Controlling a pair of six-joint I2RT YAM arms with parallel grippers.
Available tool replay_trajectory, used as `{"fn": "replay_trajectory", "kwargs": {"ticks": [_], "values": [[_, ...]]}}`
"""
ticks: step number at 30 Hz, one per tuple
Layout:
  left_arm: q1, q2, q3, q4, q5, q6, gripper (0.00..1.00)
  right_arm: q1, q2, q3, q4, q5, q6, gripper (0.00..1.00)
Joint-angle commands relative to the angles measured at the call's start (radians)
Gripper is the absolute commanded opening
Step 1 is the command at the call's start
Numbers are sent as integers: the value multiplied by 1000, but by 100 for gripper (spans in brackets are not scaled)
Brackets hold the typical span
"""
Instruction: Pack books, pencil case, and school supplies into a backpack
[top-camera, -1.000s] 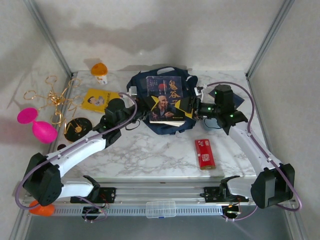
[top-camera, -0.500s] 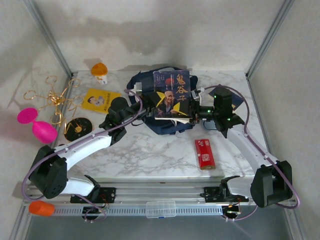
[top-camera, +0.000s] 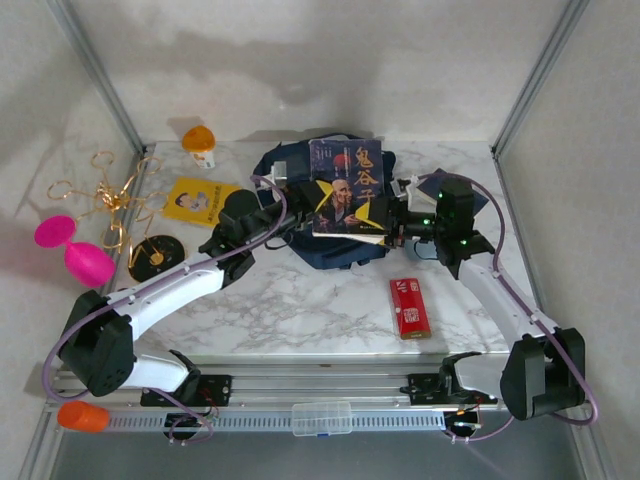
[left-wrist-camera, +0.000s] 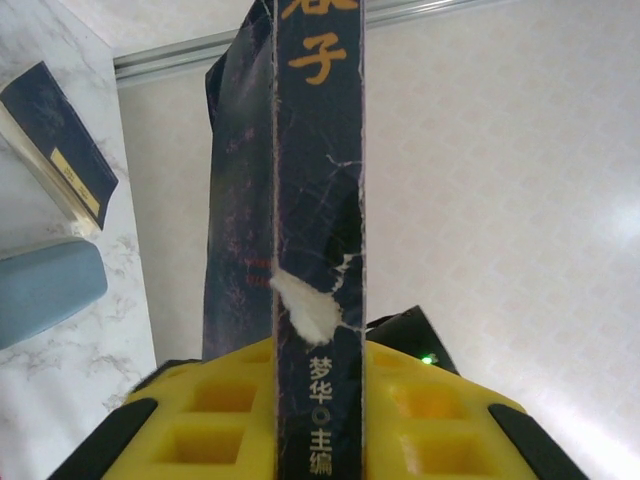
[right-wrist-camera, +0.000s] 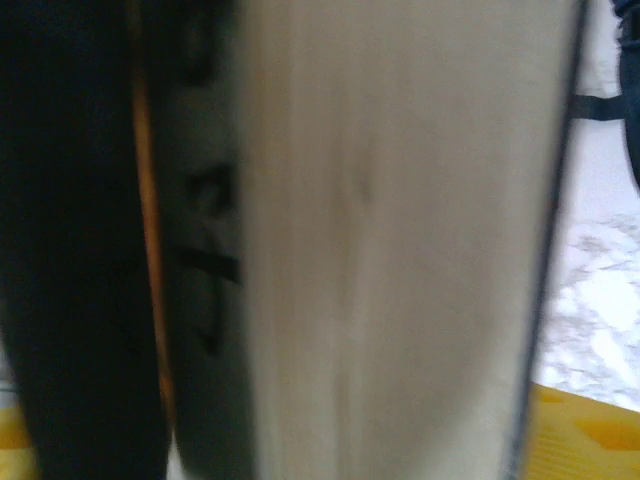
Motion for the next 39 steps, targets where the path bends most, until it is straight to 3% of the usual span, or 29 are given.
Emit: {"fn": "replay_trajectory", "kwargs": {"ticks": [1,7,13,19,20,22,24,28,39], "values": [[-3,-32,33,-42,-41,82,0,-8,-44,20,93,-35,74,72],[10,-63,81,-313,-130,243,0,-19,-45,41,-22,-6,-11,50],[10,-60,67,-277,-96,232,0,-21,-13,53,-63,24,-58,30],[10,-56,77,-296,-102,263,3,-26,14,85,-175,76,-151,2],[11,-52,78,-293,-96,269,12,-31,16,92,-203,95,-173,0],[12,-45,100,-332,-95,325,42,-54,19,117,-294,154,-238,0],[11,-41,141,-444,-144,433,56,-85,16,136,-389,233,-303,0],[7,-20,171,-606,-245,631,60,-176,-10,130,-507,386,-368,0],[-88,302,336,-796,-159,1107,62,-365,-110,122,-659,704,-438,0]]}}
